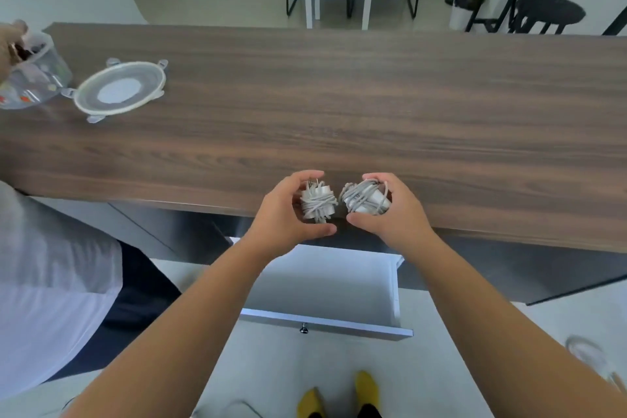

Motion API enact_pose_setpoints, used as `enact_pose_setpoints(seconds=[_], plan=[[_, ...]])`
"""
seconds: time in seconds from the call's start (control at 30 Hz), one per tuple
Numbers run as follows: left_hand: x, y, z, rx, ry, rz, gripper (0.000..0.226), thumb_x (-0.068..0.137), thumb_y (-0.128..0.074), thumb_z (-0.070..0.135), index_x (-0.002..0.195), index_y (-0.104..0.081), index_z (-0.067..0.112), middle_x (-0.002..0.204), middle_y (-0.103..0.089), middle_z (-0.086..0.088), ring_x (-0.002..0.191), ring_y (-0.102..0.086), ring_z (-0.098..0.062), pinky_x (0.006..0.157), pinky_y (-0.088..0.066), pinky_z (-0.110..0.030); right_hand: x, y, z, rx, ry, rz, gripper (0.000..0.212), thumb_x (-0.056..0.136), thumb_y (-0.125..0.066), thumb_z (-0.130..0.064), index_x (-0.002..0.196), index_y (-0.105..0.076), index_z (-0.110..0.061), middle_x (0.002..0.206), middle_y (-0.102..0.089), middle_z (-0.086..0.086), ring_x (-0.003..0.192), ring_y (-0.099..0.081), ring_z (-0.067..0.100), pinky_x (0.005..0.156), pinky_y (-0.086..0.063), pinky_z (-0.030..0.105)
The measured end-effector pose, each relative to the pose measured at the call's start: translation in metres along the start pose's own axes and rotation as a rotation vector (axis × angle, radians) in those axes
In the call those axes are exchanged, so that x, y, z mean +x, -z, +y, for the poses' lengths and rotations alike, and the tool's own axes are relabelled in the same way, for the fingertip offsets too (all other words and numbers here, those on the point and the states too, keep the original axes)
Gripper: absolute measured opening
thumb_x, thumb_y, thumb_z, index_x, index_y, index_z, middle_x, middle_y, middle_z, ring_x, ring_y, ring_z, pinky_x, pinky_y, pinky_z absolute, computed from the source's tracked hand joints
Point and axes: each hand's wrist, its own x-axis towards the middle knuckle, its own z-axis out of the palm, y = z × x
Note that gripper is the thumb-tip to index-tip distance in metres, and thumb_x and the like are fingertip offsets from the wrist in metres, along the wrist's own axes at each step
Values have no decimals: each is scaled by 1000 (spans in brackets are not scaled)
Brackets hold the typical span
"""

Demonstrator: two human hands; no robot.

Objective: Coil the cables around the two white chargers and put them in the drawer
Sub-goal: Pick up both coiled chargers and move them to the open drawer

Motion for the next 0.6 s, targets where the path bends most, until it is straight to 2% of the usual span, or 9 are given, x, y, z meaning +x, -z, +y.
enact_pose_setpoints(seconds=[0.07, 0.13, 0.2, 0.27, 0.33, 0.4, 0.43, 0.5, 0.6], plan=[[-27, -3, -6, -50, 12, -15, 84, 55, -95, 17, 124, -54, 42, 114, -63, 5, 96, -67, -17, 86, -57, -30, -31, 1, 5, 45, 3, -12, 64, 59, -85, -23, 111, -54, -41, 112, -59, -7, 94, -62, 8, 79, -53, 25], [-51, -13, -21, -86, 57, -54, 84, 55, -95, 14, 123, -54, 43, 115, -63, 5, 92, -68, -19, 82, -58, -29, -62, 0, 17, -12, 58, -15, 63, 61, -85, -19, 113, -54, -39, 110, -55, -11, 94, -59, 4, 79, -48, 16], [-67, -29, -46, -113, 133, -121, 85, 54, -95, 13, 122, -54, 45, 116, -59, 2, 89, -68, -22, 79, -60, -35, -83, -4, 40, -120, 98, -50, 63, 61, -85, -19, 114, -55, -35, 107, -53, -12, 96, -55, 4, 78, -42, 9], [-72, -50, -80, -118, 231, -180, 83, 55, -95, 14, 120, -56, 46, 116, -55, -2, 88, -67, -24, 77, -61, -40, -88, -13, 78, -167, 44, -108, 63, 60, -86, -18, 114, -57, -32, 107, -52, -12, 98, -54, 0, 78, -40, 6], [-72, -73, -121, -83, 332, -193, 77, 55, -95, 17, 115, -58, 47, 118, -54, -5, 92, -67, -25, 76, -61, -32, -85, -26, 122, -197, -51, -120, 65, 58, -87, -15, 115, -59, -28, 107, -49, -9, 96, -52, -5, 77, -38, 1], [-64, -96, -158, -52, 420, -179, 72, 54, -95, 22, 110, -58, 47, 120, -54, -7, 93, -66, -24, 75, -59, -25, -75, -41, 165, -220, -163, -109, 64, 57, -85, -10, 115, -60, -24, 109, -44, -4, 94, -53, -1, 77, -37, -1], [-57, -107, -176, -25, 447, -184, 70, 54, -94, 25, 111, -58, 47, 119, -53, -6, 93, -65, -22, 73, -57, -23, -68, -49, 185, -231, -217, -117, 64, 58, -84, -10, 115, -60, -25, 110, -44, -2, 94, -55, 4, 77, -37, 1], [-41, -129, -209, 70, 478, -199, 71, 56, -93, 28, 116, -57, 42, 117, -53, -3, 94, -61, -21, 69, -52, -22, -50, -65, 227, -255, -317, -142, 63, 60, -83, -13, 117, -58, -26, 110, -48, 1, 95, -57, 17, 78, -39, 13], [-16, -156, -253, 125, 500, -203, 71, 58, -92, 25, 120, -58, 33, 115, -52, -4, 95, -58, -21, 72, -45, -21, -30, -87, 283, -306, -420, -225, 63, 60, -81, -19, 117, -55, -29, 109, -55, 2, 93, -57, 20, 76, -42, 24]])
